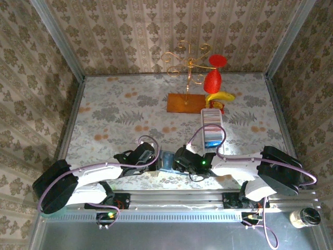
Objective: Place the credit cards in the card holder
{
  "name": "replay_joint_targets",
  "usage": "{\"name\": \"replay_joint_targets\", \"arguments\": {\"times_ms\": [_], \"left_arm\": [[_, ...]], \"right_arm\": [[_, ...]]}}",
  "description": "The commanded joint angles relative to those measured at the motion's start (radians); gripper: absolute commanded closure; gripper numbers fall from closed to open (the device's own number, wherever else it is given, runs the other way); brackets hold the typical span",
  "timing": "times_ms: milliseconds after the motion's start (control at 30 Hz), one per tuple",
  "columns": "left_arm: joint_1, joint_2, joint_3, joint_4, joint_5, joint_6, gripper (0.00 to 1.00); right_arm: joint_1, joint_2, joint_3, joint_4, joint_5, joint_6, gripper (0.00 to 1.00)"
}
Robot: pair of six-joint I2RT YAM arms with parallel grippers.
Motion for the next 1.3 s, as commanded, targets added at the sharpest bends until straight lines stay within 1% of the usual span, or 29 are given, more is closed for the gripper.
{"name": "replay_joint_targets", "arguments": {"times_ms": [0,200,467,667,800,967,1100,1267], "left_arm": [[-0.010,0.011,0.006,0.012,-0.004,-0.007,0.66],[-0.017,0.025,0.009,0.020,-0.004,-0.010,0.67],[-0.037,0.024,0.004,0.028,-0.006,-0.027,0.68],[-0.062,0.024,0.001,0.041,-0.011,-0.049,0.69],[-0.076,0.012,-0.006,0.043,-0.022,-0.068,0.70],[-0.074,-0.064,-0.028,-0.026,-0.077,-0.079,0.70],[-0.071,-0.131,-0.052,-0.058,-0.096,-0.088,0.70],[-0.069,-0.185,-0.063,-0.094,-0.118,-0.095,0.70]], "right_arm": [[-0.004,-0.033,0.016,-0.065,0.027,-0.009,0.51],[-0.004,-0.033,0.028,-0.101,0.015,-0.015,0.50],[-0.003,-0.027,0.039,0.033,-0.019,-0.039,0.50],[-0.003,-0.013,0.075,0.058,-0.029,-0.053,0.51],[-0.003,0.009,0.063,0.123,-0.040,-0.039,0.51],[-0.004,0.071,0.059,0.195,-0.064,-0.006,0.51],[-0.012,0.114,0.046,0.289,-0.101,0.013,0.51],[-0.017,0.150,0.052,0.330,-0.133,0.029,0.50]]}}
